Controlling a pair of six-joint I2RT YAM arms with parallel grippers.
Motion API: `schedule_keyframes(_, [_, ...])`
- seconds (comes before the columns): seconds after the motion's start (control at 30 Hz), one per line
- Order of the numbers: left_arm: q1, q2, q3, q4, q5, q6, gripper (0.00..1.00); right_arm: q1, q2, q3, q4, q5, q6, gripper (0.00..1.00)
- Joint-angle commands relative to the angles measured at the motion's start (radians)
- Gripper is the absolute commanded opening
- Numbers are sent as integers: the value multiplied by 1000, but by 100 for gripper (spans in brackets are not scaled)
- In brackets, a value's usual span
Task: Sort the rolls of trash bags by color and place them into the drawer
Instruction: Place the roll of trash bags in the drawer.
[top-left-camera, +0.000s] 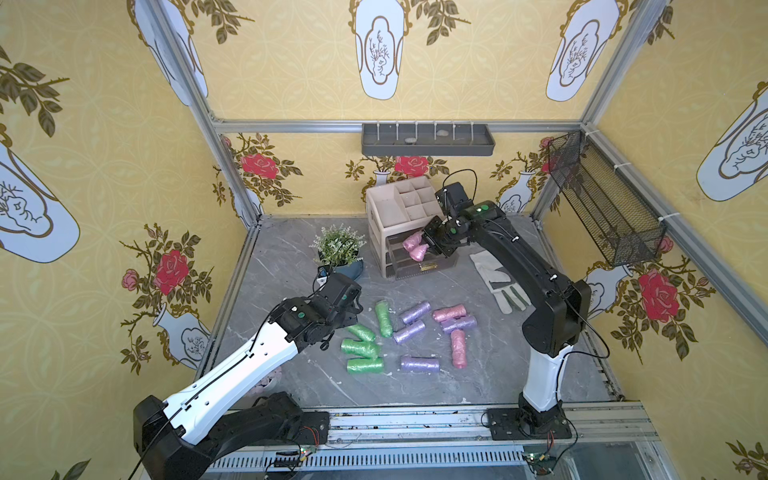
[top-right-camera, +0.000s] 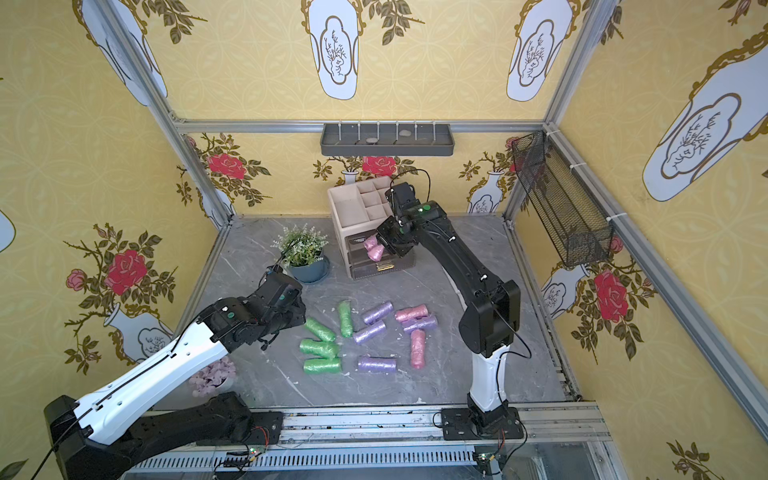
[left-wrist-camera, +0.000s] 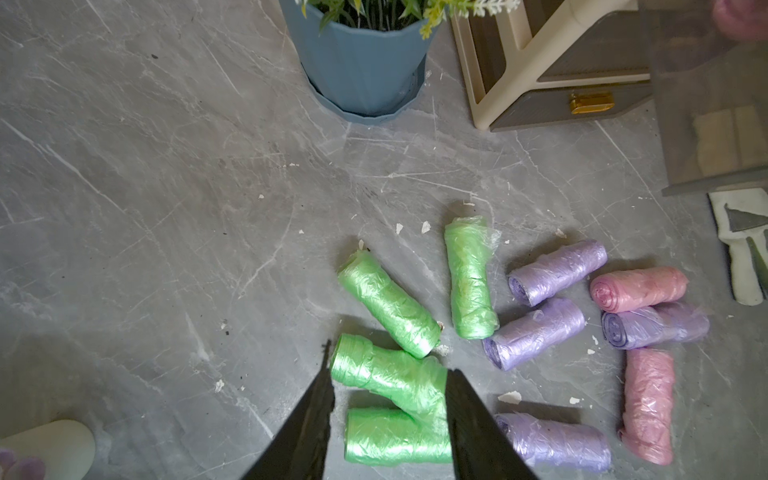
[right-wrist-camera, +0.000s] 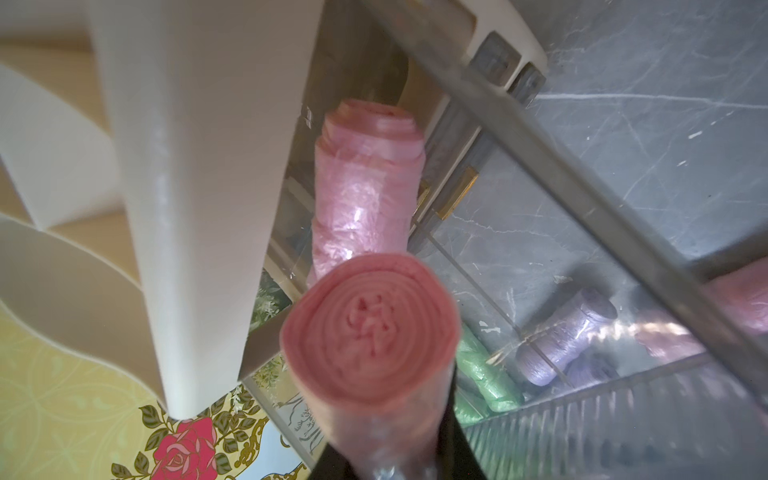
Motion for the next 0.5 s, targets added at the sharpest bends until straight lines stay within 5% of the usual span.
schedule_keyframes(0.0, [3,-1,-9,20,9,13,46,-6,3,-7,52,-9,6,24])
schedule_keyframes(0.47, [14,-23,-27,26,13,14,47,-32,27,-29,81,-32,7,26])
